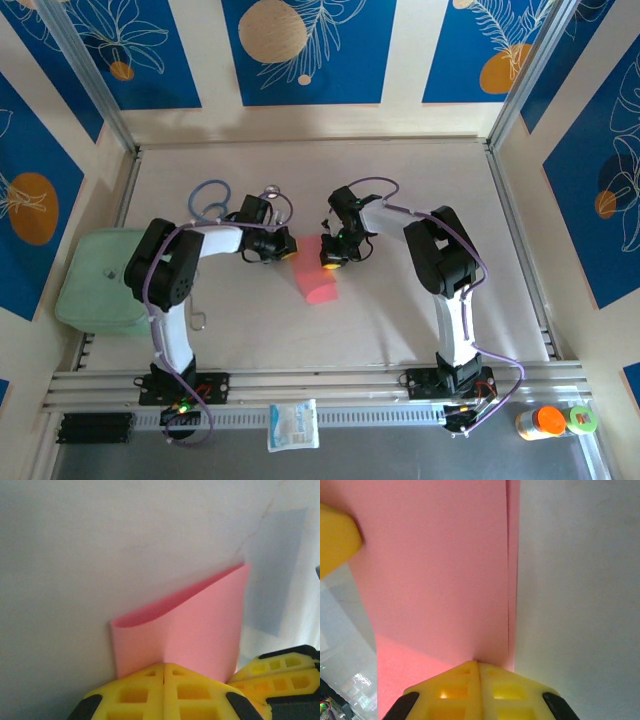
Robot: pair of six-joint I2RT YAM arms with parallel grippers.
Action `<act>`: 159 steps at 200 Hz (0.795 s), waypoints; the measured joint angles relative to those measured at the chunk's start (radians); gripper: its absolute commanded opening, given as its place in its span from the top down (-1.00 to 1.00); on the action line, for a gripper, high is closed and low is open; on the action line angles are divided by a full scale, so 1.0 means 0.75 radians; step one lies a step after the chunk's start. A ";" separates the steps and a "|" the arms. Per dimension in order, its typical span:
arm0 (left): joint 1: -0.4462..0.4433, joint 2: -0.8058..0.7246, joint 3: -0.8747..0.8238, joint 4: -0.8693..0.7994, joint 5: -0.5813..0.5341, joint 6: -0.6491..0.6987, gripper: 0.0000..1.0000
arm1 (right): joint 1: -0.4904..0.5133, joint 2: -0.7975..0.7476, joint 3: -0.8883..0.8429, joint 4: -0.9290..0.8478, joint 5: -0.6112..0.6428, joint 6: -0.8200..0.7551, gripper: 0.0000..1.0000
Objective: Fold a paper plane with a square sheet of paper (pick it up from the middle)
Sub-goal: First fold the square sheet of paper in half at the center of the table.
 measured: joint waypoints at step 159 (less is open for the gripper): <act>-0.003 0.024 0.107 -0.034 -0.016 0.040 0.89 | 0.002 0.000 0.001 -0.006 0.014 0.000 0.86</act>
